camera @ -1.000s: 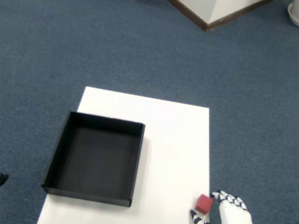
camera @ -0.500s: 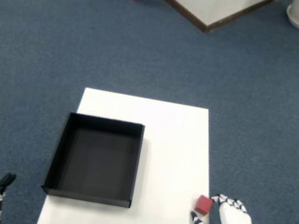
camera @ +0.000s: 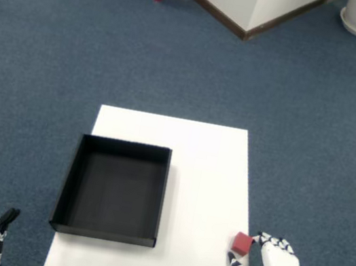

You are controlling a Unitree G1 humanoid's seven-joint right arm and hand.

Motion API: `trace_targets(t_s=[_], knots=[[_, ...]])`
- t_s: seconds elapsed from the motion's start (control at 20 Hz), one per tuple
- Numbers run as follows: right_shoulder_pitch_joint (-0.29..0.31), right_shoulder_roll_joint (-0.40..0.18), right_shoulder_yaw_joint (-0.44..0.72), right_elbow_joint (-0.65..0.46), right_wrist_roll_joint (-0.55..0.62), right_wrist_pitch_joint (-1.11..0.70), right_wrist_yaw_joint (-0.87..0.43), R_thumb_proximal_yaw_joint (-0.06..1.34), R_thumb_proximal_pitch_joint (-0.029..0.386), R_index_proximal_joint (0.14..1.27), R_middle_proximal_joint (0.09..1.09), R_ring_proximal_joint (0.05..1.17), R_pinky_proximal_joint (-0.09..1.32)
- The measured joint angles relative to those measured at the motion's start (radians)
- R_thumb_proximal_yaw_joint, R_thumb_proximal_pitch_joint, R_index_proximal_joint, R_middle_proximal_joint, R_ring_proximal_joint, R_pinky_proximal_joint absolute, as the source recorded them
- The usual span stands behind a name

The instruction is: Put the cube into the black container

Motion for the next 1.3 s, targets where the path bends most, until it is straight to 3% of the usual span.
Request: trace_targets(t_s=[0.55, 1.3], knots=[[0.001, 0.004, -0.001, 0.000, 0.000, 0.000, -0.001, 0.72, 0.060, 0.64, 0.25, 0.28, 0.09], [-0.010, 0.015, -0.003, 0.007, -0.002, 0.000, -0.001, 0.73, 0.040, 0.57, 0.26, 0.28, 0.11]])
